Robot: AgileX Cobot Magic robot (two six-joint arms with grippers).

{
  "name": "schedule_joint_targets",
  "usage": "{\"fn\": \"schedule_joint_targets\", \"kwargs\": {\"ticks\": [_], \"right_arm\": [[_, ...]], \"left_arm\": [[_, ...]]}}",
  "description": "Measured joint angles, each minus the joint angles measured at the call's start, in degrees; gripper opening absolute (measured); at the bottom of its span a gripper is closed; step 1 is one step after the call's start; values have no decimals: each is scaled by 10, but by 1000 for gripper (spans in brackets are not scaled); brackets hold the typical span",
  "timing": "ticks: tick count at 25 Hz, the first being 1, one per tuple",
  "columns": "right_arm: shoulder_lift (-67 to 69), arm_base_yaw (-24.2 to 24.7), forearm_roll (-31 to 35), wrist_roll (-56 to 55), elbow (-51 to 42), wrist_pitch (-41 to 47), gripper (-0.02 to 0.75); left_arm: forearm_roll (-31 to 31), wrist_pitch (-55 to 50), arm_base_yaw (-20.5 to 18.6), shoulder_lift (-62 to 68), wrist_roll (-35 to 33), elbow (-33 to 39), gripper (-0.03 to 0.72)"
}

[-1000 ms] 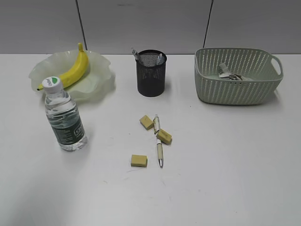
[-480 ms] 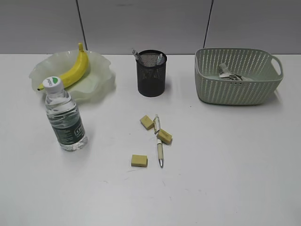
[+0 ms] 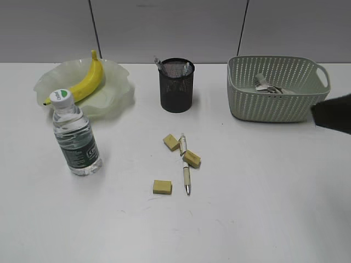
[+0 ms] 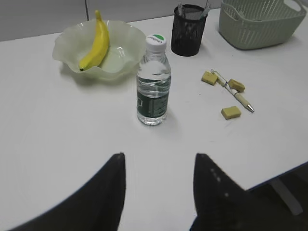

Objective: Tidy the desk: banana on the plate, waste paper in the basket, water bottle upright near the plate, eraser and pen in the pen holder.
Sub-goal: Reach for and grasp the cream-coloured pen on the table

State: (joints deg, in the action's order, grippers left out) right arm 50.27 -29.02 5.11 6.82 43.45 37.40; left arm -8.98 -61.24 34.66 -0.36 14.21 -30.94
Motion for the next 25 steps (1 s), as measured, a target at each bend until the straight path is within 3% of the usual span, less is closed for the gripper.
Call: {"fn": "schedule_joint_targets", "kwargs": {"ticks": [4,11,19,25], "right_arm": [[109,0,13,1,82,29,581],[285,-8,43,-11,220,104,576],[438,-102,-18,-136,319,160,515],[564,-138,-44,-261,415,233,486]], "left_arm": [[2,3,0,0,-39,0,340],[2,4,0,0,-44,0,339],[4,4,0,0,-44,0,339],[4,4,0,0,-45,0,337]]}}
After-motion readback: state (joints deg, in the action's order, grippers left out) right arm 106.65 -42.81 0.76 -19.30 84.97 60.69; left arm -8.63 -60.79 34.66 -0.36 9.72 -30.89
